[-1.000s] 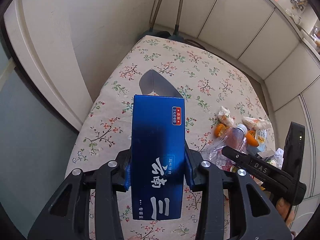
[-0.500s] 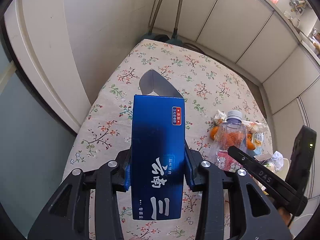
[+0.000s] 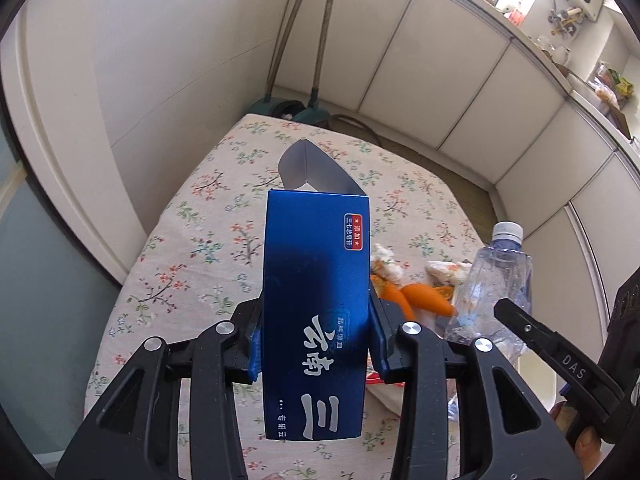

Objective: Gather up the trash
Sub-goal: 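Grasp the clear Ganten bottle with the right tool while the left tool holds the blue carton, then drop the bottle into the white bin with the right tool while the left tool carries the carton over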

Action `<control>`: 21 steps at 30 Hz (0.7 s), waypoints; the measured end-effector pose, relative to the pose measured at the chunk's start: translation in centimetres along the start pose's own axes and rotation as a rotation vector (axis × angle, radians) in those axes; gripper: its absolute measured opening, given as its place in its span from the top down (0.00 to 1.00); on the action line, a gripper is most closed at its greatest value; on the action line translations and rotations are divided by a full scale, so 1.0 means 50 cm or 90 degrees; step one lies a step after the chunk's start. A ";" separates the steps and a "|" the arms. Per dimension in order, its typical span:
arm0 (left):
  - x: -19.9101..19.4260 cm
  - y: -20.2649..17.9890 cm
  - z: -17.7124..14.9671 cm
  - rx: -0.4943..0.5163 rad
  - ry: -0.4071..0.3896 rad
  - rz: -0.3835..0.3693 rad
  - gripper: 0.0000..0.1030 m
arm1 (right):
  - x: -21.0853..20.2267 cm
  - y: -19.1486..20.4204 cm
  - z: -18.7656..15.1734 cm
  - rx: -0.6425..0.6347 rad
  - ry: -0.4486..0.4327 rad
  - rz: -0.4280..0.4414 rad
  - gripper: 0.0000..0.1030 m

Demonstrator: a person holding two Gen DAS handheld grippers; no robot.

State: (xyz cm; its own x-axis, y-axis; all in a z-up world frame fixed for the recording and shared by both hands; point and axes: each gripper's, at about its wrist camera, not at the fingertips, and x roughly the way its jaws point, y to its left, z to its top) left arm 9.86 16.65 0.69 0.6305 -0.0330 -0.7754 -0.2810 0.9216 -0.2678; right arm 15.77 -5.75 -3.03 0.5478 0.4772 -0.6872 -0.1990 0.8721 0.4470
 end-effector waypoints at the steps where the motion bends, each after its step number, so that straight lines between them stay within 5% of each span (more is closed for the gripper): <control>1: 0.001 -0.010 -0.001 0.006 -0.001 -0.003 0.63 | -0.011 -0.009 0.004 0.002 -0.009 -0.008 0.79; 11: 0.027 -0.119 -0.025 0.065 -0.008 -0.019 0.63 | -0.156 -0.160 0.015 0.058 -0.091 -0.086 0.79; 21: 0.056 -0.209 -0.055 0.127 -0.019 -0.019 0.63 | -0.270 -0.348 -0.014 0.110 -0.151 -0.229 0.78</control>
State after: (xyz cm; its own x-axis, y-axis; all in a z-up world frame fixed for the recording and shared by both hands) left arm 12.57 5.84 -0.26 0.6586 -0.0521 -0.7507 -0.1157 0.9787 -0.1694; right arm 11.29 -27.28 -1.93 0.7318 0.0918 -0.6753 0.1654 0.9373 0.3067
